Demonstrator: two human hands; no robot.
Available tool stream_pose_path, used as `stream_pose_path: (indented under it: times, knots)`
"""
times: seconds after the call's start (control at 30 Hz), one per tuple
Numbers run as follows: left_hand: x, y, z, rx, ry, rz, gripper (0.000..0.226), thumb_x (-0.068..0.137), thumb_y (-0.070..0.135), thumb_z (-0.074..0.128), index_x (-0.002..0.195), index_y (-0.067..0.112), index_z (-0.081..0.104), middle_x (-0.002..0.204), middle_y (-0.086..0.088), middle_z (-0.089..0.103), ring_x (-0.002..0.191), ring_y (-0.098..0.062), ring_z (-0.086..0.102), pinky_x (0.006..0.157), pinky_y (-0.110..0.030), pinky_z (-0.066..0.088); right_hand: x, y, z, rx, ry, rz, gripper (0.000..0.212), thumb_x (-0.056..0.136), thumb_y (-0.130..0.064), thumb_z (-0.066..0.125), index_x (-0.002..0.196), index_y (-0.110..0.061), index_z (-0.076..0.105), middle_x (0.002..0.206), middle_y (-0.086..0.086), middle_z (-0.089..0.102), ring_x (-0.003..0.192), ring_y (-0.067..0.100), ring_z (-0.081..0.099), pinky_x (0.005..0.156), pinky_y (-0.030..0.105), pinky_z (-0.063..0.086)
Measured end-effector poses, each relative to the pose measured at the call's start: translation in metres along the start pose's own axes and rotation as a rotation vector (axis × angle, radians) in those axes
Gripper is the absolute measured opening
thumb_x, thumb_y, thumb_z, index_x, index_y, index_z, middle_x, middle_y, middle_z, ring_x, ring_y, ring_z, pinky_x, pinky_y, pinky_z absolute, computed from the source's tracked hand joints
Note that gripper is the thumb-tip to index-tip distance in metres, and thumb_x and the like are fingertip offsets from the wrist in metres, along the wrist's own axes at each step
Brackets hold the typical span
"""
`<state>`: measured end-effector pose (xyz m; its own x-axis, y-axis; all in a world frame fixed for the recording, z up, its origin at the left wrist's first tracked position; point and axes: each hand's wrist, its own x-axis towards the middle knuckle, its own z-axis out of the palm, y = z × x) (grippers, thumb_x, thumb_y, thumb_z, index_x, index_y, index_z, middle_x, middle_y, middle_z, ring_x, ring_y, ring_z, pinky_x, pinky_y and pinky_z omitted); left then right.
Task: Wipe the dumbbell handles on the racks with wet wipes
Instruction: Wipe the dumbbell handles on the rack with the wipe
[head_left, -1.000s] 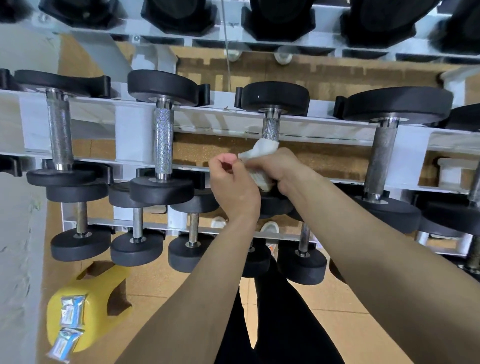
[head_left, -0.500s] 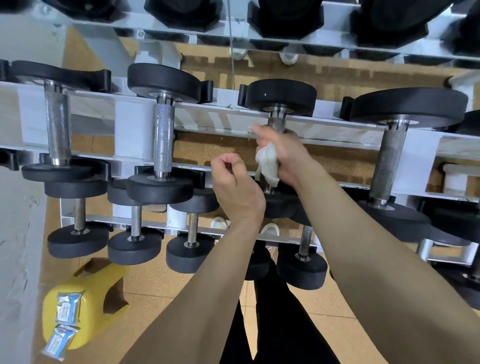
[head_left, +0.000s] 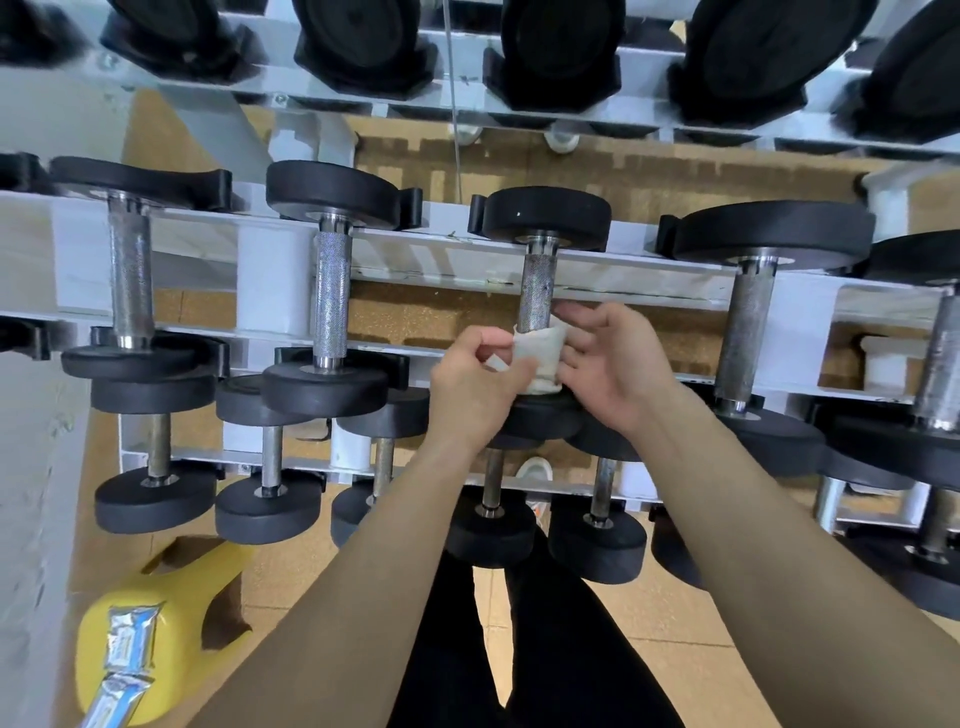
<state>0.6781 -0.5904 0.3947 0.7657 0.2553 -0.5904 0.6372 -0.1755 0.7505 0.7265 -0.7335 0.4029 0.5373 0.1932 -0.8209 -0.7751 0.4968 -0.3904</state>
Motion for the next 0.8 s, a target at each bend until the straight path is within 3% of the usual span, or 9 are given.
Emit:
stream_pose_path:
  times: [0.03, 0.1, 0.2, 0.27, 0.37, 0.53, 0.67, 0.8]
  knots:
    - [0.001, 0.002, -0.005, 0.046, -0.047, 0.006, 0.023, 0.082, 0.020, 0.082, 0.093, 0.030, 0.064, 0.087, 0.008, 0.067, 0.078, -0.002, 0.060, 0.071, -0.012, 0.048, -0.004, 0.001, -0.005, -0.073, 0.010, -0.015, 0.046, 0.089, 0.003, 0.048, 0.134, -0.001, 0.051, 0.125, 0.021, 0.066, 0.112, 0.032, 0.068, 0.095, 0.041, 0.058]
    - [0.007, 0.007, -0.014, 0.127, -0.096, -0.006, 0.023, 0.081, 0.018, 0.084, 0.090, 0.029, 0.066, 0.082, 0.007, 0.065, 0.073, -0.003, 0.059, 0.066, -0.010, 0.046, -0.010, 0.003, -0.010, -0.410, 0.049, -0.095, 0.053, 0.089, 0.014, 0.050, 0.137, -0.006, 0.053, 0.122, 0.014, 0.070, 0.107, 0.024, 0.071, 0.085, 0.031, 0.059]
    - [0.021, 0.009, -0.025, 0.327, -0.113, 0.053, 0.020, 0.082, 0.021, 0.083, 0.078, 0.030, 0.067, 0.080, 0.009, 0.066, 0.076, -0.009, 0.062, 0.075, -0.023, 0.052, -0.013, 0.004, -0.012, -0.844, 0.072, -0.216, 0.052, 0.085, 0.010, 0.067, 0.130, -0.016, 0.059, 0.109, 0.000, 0.074, 0.089, 0.008, 0.073, 0.066, 0.018, 0.055]
    - [0.027, 0.010, -0.027, 0.480, -0.094, 0.082, 0.013, 0.085, 0.024, 0.081, 0.079, 0.027, 0.069, 0.082, 0.009, 0.067, 0.080, -0.013, 0.064, 0.078, -0.030, 0.053, -0.009, 0.003, -0.012, -0.979, 0.115, -0.255, 0.046, 0.081, 0.006, 0.075, 0.119, -0.018, 0.065, 0.099, -0.004, 0.075, 0.086, 0.007, 0.072, 0.069, 0.022, 0.058]
    - [0.034, 0.012, -0.021, 0.650, -0.031, 0.140, 0.016, 0.086, 0.029, 0.076, 0.074, 0.028, 0.065, 0.084, 0.006, 0.070, 0.082, -0.017, 0.067, 0.076, -0.031, 0.054, -0.004, 0.000, -0.012, -1.084, 0.149, -0.297, 0.034, 0.076, 0.002, 0.082, 0.098, -0.020, 0.069, 0.087, -0.002, 0.075, 0.082, 0.012, 0.073, 0.078, 0.031, 0.061]
    - [0.044, 0.027, -0.009, 0.771, 0.044, 0.142, 0.002, 0.084, 0.028, 0.071, 0.082, 0.029, 0.070, 0.091, 0.001, 0.072, 0.085, -0.023, 0.068, 0.076, -0.035, 0.058, -0.006, -0.009, -0.011, -1.166, 0.119, -0.336, 0.022, 0.074, -0.007, 0.088, 0.083, -0.019, 0.072, 0.072, -0.003, 0.075, 0.070, 0.008, 0.072, 0.072, 0.024, 0.059]
    - [0.047, 0.027, -0.014, 0.688, -0.069, 0.163, 0.008, 0.082, 0.023, 0.071, 0.078, 0.028, 0.067, 0.081, 0.010, 0.070, 0.079, -0.014, 0.067, 0.068, -0.026, 0.052, -0.003, -0.014, -0.008, -1.328, 0.175, -0.368, 0.021, 0.078, -0.009, 0.085, 0.076, -0.023, 0.069, 0.071, -0.006, 0.070, 0.067, 0.006, 0.066, 0.067, 0.020, 0.052]
    - [0.046, 0.026, -0.029, 0.483, -0.224, 0.114, 0.011, 0.079, 0.022, 0.083, 0.074, 0.023, 0.073, 0.075, 0.008, 0.071, 0.071, -0.009, 0.064, 0.062, -0.022, 0.047, 0.008, -0.018, -0.006, -1.461, 0.295, -0.445, 0.024, 0.082, -0.004, 0.076, 0.072, -0.022, 0.065, 0.074, -0.008, 0.063, 0.069, 0.006, 0.059, 0.057, 0.014, 0.040]
